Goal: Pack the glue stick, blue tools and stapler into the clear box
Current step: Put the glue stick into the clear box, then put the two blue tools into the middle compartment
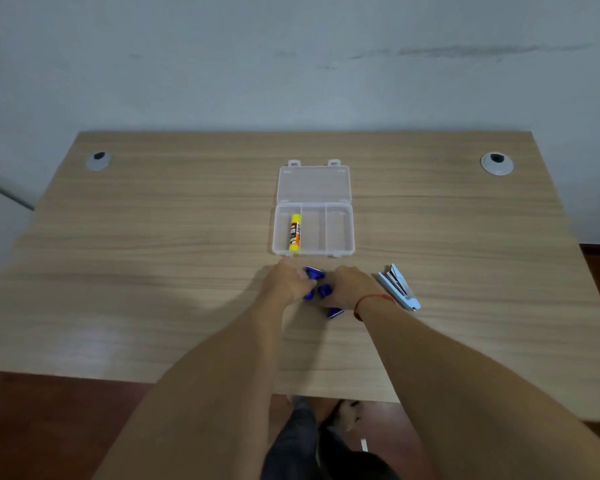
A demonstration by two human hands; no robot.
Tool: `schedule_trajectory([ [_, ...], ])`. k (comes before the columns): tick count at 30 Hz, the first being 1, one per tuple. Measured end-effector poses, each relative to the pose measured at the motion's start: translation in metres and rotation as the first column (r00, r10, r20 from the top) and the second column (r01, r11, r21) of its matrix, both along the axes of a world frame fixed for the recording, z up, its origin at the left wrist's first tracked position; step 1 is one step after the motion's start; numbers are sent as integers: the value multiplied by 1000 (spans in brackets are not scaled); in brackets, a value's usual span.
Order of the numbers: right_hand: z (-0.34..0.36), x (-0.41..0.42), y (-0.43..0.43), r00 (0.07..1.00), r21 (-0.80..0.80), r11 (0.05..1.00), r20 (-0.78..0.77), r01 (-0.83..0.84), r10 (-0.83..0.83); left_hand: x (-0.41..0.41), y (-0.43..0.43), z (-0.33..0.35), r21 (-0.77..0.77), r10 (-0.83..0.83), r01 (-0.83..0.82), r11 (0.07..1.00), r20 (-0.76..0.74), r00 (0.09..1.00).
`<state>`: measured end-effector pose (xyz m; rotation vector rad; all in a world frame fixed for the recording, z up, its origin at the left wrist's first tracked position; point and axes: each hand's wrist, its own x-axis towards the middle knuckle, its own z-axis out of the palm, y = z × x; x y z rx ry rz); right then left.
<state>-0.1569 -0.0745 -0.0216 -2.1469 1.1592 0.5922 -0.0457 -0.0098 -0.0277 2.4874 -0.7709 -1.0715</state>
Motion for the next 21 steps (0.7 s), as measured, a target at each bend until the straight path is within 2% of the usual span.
schedule_trajectory([
  [8, 0, -3, -6, 997, 26, 997, -15, 79, -78, 1, -1, 3, 36, -113, 111, 993, 69, 991],
  [12, 7, -4, -21, 987, 43, 988, 52, 149, -152, 8, -9, 13, -62, -41, 45, 997, 68, 997],
  [16, 23, 12, -44, 949, 26, 961, 152, 275, -276, 32, -36, 31, -196, 122, -112, 974, 38, 992],
  [21, 22, 31, -63, 883, 49, 907, 214, 418, -418, 48, -77, 37, -186, 69, -65, 980, 11, 998],
])
